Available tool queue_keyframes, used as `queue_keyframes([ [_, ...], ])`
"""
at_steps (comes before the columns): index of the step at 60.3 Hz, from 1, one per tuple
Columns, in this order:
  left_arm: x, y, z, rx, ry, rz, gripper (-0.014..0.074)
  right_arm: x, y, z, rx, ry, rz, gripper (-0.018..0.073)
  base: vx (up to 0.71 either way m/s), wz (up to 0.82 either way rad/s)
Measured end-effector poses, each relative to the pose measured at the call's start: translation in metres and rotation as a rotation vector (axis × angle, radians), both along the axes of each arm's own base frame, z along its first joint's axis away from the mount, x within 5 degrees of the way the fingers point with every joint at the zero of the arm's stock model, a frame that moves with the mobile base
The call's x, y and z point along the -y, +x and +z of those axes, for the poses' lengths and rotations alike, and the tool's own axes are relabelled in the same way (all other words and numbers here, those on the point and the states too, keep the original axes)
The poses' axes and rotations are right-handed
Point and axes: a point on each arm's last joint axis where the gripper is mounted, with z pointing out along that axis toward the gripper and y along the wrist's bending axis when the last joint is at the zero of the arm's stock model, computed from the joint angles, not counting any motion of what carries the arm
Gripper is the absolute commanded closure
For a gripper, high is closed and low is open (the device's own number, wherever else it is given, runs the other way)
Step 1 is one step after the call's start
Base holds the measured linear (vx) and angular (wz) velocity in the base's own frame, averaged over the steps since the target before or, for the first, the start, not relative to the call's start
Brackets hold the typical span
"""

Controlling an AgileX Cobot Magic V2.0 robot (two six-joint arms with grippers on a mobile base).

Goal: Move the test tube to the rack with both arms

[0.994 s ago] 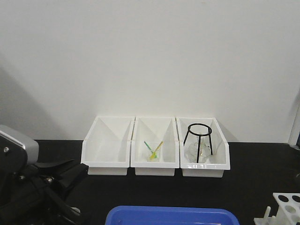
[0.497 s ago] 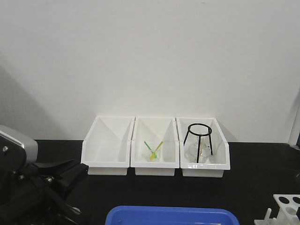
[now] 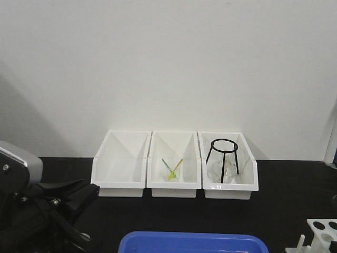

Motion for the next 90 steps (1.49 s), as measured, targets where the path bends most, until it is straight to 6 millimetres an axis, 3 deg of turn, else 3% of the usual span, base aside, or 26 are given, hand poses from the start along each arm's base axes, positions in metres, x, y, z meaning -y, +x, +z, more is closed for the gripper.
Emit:
queue_keyframes([
  [17, 0.0, 0.0, 0.0, 0.0, 0.0, 0.0, 0.0495, 0.0, 0.0, 0.0, 0.0, -0.001, -0.001, 0.0127, 0.0, 0.0],
  [34, 0.0, 0.0, 0.0, 0.0, 0.0, 0.0, 0.0495, 0.0, -0.001, 0.008, 0.033, -0.011, -0.006, 0.0114, 0.0, 0.0],
  [44, 0.0, 0.0, 0.0, 0.0, 0.0, 0.0, 0.0495, -0.004, -0.008, 0.041, 0.179, -0.053, 0.025, 0.0134, 0.0, 0.0],
  [50, 0.0, 0.0, 0.0, 0.0, 0.0, 0.0, 0.0495, -0.009, -0.018, 0.069, 0.31, -0.044, 0.047, 0.0195, 0.0, 0.0],
  [57, 0.0, 0.0, 0.0, 0.0, -0.001, -0.001, 0.0495, -0.016, -0.032, 0.107, 0.462, 0.0, 0.088, 0.034, 0.0, 0.0],
  [66, -0.001, 0.0, 0.0, -0.001, 0.001, 0.009, 0.0538, -0.028, -0.045, 0.15, 0.449, -0.021, 0.18, 0.0577, 0.0, 0.0],
  [73, -0.003, 0.001, -0.001, -0.004, 0.006, 0.04, 0.0604, -0.031, -0.059, 0.185, 0.384, -0.059, 0.17, 0.0575, 0.0, 0.0],
  [78, -0.006, 0.002, -0.001, -0.007, 0.011, 0.066, 0.0605, -0.033, -0.069, 0.205, 0.363, -0.066, 0.157, 0.0574, 0.0, 0.0],
  [84, -0.007, 0.002, -0.002, -0.007, 0.02, 0.08, 0.0603, -0.037, -0.08, 0.215, 0.34, -0.086, 0.177, 0.0573, 0.0, 0.0],
  [90, -0.01, -0.001, -0.006, -0.009, 0.034, 0.082, 0.0603, -0.041, -0.087, 0.211, 0.274, -0.103, 0.203, 0.0573, 0.0, 0.0],
])
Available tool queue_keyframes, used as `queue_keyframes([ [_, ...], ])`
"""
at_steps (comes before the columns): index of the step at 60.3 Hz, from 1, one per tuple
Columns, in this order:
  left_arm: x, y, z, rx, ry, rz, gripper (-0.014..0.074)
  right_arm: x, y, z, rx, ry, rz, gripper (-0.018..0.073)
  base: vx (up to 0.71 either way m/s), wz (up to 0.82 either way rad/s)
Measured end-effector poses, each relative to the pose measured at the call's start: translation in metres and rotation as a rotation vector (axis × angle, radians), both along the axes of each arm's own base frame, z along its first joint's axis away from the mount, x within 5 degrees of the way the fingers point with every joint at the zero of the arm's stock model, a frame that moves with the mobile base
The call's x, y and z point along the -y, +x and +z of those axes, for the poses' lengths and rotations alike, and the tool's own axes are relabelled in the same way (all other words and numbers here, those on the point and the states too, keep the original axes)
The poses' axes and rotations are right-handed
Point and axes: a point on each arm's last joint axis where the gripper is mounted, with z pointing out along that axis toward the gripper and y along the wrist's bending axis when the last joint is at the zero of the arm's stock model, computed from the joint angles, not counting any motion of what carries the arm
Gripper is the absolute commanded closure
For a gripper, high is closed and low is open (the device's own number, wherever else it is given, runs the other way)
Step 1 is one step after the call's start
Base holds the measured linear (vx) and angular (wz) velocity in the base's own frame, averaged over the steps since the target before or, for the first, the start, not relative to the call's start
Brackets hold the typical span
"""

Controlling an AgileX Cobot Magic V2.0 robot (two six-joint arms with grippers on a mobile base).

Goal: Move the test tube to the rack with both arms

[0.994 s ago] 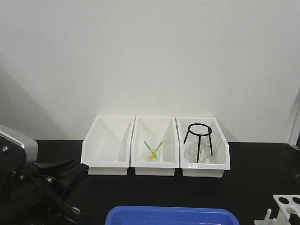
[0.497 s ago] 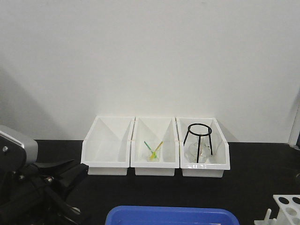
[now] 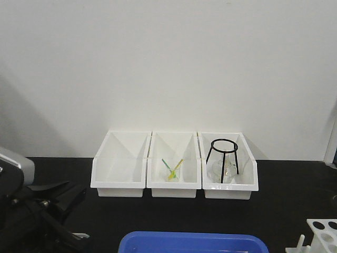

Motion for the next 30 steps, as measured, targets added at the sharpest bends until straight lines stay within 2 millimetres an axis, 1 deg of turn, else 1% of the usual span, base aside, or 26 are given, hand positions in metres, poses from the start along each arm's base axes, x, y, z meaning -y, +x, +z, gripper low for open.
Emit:
queue_keyframes([
  [12, -0.0029, -0.0023, -0.0009, 0.0, 0.0, 0.008, 0.0603, -0.0024, -0.0024, -0.0067, -0.073, -0.041, 0.019, 0.0571, 0.0, 0.0],
  [30, -0.0029, -0.0023, -0.001, -0.001, -0.001, 0.009, 0.0602, -0.0054, -0.003, -0.0082, -0.088, -0.05, 0.053, 0.057, 0.0, 0.0],
])
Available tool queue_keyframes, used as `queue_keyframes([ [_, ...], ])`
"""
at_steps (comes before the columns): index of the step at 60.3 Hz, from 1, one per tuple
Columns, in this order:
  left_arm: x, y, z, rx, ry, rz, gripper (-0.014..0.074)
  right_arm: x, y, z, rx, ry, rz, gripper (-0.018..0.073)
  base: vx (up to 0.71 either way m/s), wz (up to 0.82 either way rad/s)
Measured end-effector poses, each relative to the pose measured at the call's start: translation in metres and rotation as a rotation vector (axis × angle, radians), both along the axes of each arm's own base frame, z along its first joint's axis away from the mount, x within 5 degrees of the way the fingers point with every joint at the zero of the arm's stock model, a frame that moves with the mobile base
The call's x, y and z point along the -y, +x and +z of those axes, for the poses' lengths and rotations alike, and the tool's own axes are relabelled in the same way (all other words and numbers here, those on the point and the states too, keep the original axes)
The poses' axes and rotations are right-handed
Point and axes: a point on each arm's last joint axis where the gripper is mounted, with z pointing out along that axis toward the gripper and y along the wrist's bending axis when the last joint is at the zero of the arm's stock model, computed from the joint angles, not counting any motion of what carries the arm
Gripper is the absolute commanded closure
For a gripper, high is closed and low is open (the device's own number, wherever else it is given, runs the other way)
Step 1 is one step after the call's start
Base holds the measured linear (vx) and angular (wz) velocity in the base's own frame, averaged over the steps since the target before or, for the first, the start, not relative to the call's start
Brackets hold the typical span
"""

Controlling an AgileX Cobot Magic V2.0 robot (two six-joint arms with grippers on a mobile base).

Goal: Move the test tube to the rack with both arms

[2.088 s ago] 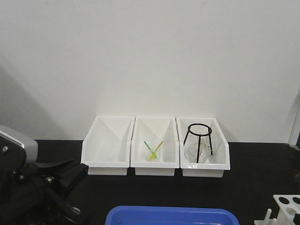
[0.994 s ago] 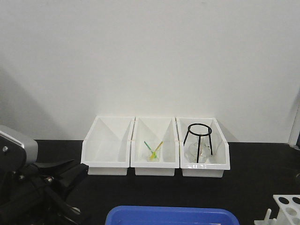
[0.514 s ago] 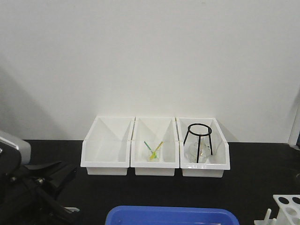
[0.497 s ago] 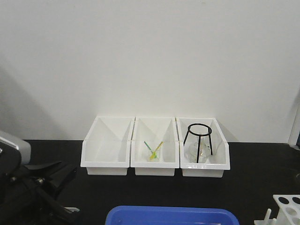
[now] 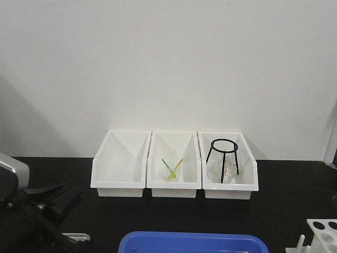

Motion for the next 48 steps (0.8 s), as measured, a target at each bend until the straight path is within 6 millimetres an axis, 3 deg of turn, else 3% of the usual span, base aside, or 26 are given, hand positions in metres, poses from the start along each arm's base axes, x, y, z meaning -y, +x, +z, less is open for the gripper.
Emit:
queue_keyframes([
  [31, 0.001, 0.0, 0.0, 0.0, -0.003, -0.009, 0.0602, 0.0, 0.0, 0.0, 0.0, 0.0, 0.002, 0.057, 0.0, 0.0],
  [48, 0.024, -0.01, 0.003, 0.029, -0.038, -0.283, 0.0602, 0.0, 0.0, 0.0, 0.0, 0.0, 0.002, 0.057, 0.0, 0.0],
])
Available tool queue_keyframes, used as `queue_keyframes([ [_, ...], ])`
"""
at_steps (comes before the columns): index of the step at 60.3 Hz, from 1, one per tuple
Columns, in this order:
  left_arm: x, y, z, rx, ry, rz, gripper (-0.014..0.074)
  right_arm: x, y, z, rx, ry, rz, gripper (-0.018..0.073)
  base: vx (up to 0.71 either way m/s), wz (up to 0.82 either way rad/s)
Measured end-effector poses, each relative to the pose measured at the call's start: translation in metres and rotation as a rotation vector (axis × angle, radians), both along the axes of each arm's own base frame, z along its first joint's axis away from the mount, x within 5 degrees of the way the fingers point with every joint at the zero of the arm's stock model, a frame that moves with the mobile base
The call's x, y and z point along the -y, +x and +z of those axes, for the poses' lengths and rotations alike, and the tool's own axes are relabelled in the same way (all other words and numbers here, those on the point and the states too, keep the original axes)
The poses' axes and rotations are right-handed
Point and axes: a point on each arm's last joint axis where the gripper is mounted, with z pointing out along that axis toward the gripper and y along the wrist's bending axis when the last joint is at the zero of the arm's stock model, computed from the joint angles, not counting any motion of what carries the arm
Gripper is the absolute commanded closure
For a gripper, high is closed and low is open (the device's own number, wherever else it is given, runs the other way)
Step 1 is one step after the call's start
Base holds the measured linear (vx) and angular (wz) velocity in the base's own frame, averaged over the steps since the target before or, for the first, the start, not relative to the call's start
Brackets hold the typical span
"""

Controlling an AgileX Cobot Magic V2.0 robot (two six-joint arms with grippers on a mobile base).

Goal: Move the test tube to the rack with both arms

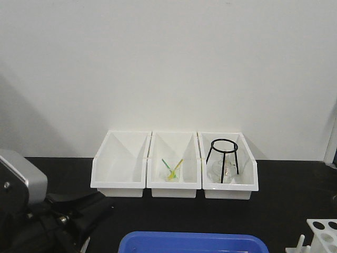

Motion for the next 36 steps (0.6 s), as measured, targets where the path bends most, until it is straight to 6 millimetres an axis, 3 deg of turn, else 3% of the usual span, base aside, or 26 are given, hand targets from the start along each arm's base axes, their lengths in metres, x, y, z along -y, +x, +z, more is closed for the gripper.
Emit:
queue_keyframes([
  [14, 0.015, -0.01, 0.006, -0.057, -0.036, -0.187, 0.0602, 0.0, 0.0, 0.0, 0.0, 0.0, 0.0, 0.057, 0.0, 0.0],
  [25, 0.012, -0.008, 0.007, -0.159, -0.039, -0.124, 0.0602, 0.0, 0.0, 0.0, 0.0, 0.0, 0.0, 0.057, 0.0, 0.0],
  [36, 0.006, -0.002, 0.007, -0.122, 0.015, -0.049, 0.0602, 0.0, 0.0, 0.0, 0.0, 0.0, 0.001, 0.057, 0.0, 0.0],
])
